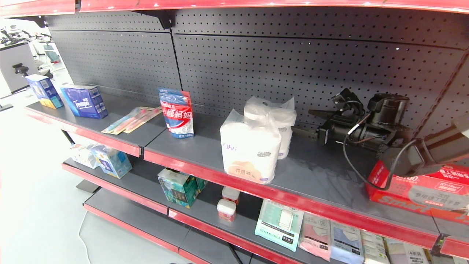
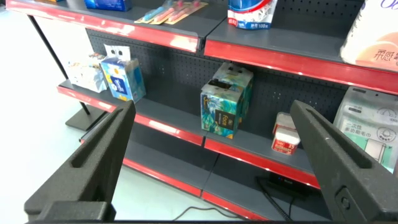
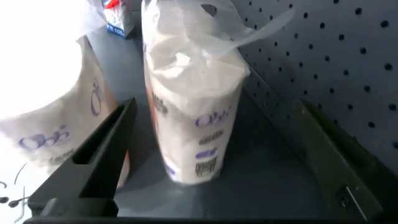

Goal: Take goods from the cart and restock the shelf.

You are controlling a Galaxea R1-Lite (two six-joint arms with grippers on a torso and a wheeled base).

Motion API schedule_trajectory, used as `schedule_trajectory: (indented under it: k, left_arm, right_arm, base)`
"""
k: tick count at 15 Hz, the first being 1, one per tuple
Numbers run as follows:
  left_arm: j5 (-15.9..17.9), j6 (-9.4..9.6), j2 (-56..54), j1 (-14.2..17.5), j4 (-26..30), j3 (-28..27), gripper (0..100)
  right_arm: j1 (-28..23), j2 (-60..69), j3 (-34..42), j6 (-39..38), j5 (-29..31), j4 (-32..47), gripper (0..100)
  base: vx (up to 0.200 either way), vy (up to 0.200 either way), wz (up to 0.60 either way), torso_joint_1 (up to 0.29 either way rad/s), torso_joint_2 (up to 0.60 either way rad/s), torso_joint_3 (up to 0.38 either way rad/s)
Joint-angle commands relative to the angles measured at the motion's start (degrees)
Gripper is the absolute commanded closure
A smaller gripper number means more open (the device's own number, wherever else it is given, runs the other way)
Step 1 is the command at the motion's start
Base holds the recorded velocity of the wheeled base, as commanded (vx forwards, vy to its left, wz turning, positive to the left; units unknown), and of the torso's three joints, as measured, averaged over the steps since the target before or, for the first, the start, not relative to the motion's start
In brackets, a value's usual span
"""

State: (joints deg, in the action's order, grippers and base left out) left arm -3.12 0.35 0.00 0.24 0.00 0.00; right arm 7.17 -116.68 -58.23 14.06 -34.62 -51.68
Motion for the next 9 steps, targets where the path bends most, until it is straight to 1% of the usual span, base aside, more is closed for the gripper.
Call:
schedule_trajectory:
  k: [1,5,6,9]
  left_arm:
    - [0.0,0.0,0.0,0.0,0.0,0.0,0]
    - [0.0,0.0,0.0,0.0,0.0,0.0,0]
    - [0.0,0.0,0.0,0.0,0.0,0.0,0]
    - [0.0,0.0,0.0,0.0,0.0,0.0,0]
  right_arm:
    - [-0.3,2.2,1.6,0.0,0.0,0.2,0]
    - [-2.3,5.7,5.4,-0.1,0.1,0.2,0]
    - [-3.3,7.3,7.6,-0.1,0.2,0.2,0]
    - [-4.1,11.3,11.1,-0.4,2.3,0.2,0]
  base:
    - [0.0,0.0,0.0,0.0,0.0,0.0]
    - [0.0,0.0,0.0,0.0,0.0,0.0]
    - [0.0,0.0,0.0,0.0,0.0,0.0]
    - [0.0,0.0,0.0,0.0,0.0,0.0]
